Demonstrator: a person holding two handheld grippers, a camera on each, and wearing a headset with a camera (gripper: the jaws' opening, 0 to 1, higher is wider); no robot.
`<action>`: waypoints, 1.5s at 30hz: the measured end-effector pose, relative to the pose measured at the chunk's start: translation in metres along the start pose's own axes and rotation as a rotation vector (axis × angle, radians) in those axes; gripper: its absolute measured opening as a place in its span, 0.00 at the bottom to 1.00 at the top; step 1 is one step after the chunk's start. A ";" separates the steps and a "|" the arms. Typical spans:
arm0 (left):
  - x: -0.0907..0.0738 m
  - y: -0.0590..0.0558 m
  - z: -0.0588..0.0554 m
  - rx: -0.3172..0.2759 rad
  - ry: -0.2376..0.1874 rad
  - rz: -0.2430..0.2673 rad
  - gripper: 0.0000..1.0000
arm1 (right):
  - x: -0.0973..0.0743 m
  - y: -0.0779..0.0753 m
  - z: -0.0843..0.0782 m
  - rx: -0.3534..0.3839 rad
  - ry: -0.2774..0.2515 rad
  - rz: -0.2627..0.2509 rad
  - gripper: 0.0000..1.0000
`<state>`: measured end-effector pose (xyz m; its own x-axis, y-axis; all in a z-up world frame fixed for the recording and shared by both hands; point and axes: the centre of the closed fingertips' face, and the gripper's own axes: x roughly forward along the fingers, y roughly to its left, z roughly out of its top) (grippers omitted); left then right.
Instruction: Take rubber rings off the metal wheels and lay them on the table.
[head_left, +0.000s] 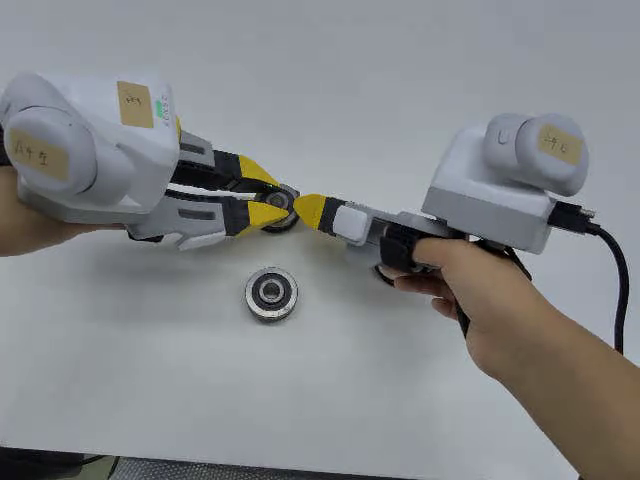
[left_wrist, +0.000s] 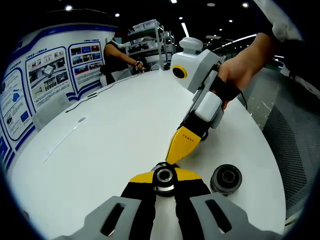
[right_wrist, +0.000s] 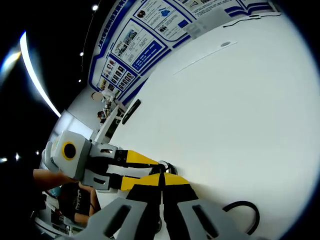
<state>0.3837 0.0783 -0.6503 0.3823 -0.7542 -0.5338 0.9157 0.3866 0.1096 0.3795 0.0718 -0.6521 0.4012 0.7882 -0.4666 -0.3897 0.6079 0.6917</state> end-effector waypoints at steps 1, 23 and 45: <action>0.000 0.000 0.000 0.002 0.000 -0.001 0.13 | 0.001 0.000 0.000 -0.006 0.002 -0.001 0.01; 0.001 0.000 -0.001 -0.001 0.005 -0.005 0.13 | 0.009 0.011 0.001 -0.055 0.024 0.005 0.01; 0.001 -0.001 -0.001 0.006 0.029 0.003 0.14 | 0.003 0.015 0.003 0.041 0.018 0.014 0.02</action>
<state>0.3833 0.0776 -0.6523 0.3814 -0.7372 -0.5578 0.9154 0.3854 0.1166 0.3767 0.0830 -0.6413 0.3806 0.7984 -0.4666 -0.3607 0.5928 0.7201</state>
